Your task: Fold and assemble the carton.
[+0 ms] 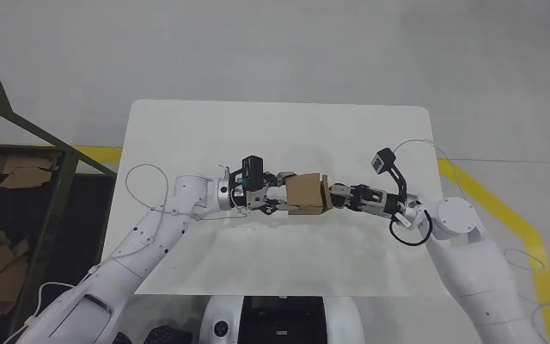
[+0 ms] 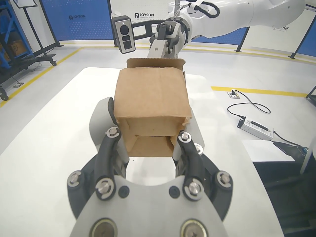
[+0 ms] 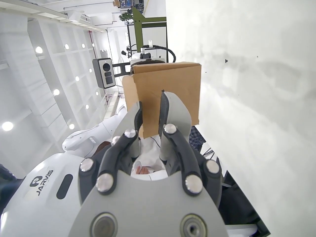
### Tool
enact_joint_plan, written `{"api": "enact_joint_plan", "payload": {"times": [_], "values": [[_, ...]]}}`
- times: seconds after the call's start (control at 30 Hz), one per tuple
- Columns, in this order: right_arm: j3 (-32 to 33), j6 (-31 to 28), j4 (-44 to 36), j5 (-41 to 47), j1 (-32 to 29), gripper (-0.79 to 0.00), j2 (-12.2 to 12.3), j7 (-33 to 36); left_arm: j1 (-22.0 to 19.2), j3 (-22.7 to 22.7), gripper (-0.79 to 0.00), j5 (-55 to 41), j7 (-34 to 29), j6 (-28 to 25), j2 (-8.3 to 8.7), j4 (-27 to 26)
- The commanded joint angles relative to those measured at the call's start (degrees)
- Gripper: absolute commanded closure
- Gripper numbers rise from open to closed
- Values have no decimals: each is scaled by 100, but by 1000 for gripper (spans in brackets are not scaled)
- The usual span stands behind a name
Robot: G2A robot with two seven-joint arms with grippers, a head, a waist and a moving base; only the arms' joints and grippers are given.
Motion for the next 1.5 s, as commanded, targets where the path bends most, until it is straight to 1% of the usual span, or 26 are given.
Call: {"api": "enact_joint_plan", "payload": {"times": [0.0,0.1,0.33,0.47,0.6,0.87,1.07,1.23,1.47], "values": [[16,1,-19,-14,-13,-188,5,-13,-1,0,-388,-3,-11,-2,-4,0],[34,-4,-54,-30,-40,-200,12,-14,-4,6,-388,-9,-40,4,-12,11],[57,-5,-84,-77,-80,-182,28,14,-15,16,-391,-41,-116,42,-34,8],[61,19,-101,-171,-91,-151,39,1,-23,28,-391,-50,-167,58,-47,3],[73,36,-128,-234,-103,-151,46,-66,-34,30,-391,-55,-212,60,-57,-2],[128,51,-183,-261,-138,-126,62,-143,-19,12,-391,-63,-233,56,-66,-43],[80,137,-275,-355,-136,-80,66,-165,-10,12,-400,-43,-256,56,-74,-74],[47,180,-357,-427,-140,-68,71,-177,-22,26,-403,-22,-294,62,-87,-85],[12,248,-445,-475,-128,-74,74,-215,-49,45,-397,-9,-319,71,-107,-104]]}}
